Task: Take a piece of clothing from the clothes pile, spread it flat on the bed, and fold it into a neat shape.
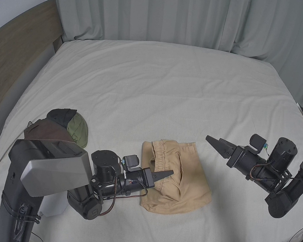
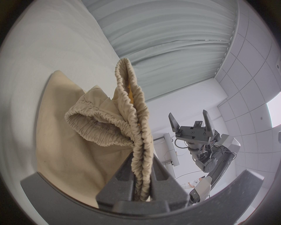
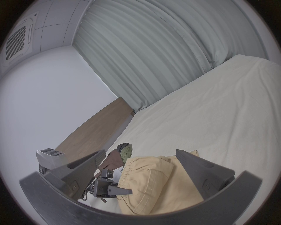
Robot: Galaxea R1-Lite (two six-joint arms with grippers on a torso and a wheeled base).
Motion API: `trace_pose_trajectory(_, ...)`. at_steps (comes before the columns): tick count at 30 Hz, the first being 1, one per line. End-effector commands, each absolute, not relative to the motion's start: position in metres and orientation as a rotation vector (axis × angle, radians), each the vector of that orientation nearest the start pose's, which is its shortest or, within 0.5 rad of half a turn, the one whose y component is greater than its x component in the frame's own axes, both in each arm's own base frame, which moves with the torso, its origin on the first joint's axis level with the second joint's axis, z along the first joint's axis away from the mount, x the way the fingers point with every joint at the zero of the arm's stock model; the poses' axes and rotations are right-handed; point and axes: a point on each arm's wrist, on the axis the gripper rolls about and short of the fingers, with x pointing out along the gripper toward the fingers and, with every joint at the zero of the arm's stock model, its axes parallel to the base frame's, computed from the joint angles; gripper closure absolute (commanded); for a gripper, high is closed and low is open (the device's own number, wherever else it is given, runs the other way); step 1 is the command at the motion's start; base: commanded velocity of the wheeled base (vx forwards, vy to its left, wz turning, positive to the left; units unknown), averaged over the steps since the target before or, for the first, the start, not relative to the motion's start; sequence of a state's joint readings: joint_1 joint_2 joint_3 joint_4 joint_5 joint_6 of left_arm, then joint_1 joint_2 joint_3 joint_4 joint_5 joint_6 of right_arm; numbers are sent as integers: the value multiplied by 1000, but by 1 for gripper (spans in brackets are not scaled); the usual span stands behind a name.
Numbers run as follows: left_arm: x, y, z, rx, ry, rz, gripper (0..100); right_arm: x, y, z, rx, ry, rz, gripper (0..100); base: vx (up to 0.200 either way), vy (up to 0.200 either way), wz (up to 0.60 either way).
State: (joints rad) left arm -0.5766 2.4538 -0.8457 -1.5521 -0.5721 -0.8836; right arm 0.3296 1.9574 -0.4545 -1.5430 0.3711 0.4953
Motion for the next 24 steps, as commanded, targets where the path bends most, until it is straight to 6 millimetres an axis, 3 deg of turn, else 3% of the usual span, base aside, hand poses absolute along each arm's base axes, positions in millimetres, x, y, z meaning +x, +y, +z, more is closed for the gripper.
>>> trace_pose_trajectory(1, 328, -229, -3, -773, 581, -1033, 100, 283, 105, 113, 474, 134, 698, 0, 0, 0, 0)
trace_pose_trajectory(3, 330, -230, -6, -747, 564, -1040, 100, 283, 105, 113, 474, 134, 696, 0, 0, 0, 0)
trace_pose_trajectory(4, 331, -231, -7, -735, 555, -1043, 0, 283, 105, 113, 474, 134, 696, 0, 0, 0, 0)
trace_pose_trajectory(10, 332, -235, -13, -660, 505, -1043, 0, 282, 105, 111, 474, 139, 693, 0, 0, 0, 0)
trace_pose_trajectory(16, 331, -237, -4, -654, 476, -1043, 0, 280, 106, 106, 471, 165, 695, 0, 0, 0, 0)
trace_pose_trajectory(20, 318, -241, 7, -645, 480, -1064, 0, 276, 106, 101, 470, 193, 693, 0, 0, 0, 0)
trace_pose_trajectory(24, 325, -234, 12, -653, 440, -1023, 0, 271, 107, 88, 470, 255, 704, 0, 0, 0, 0)
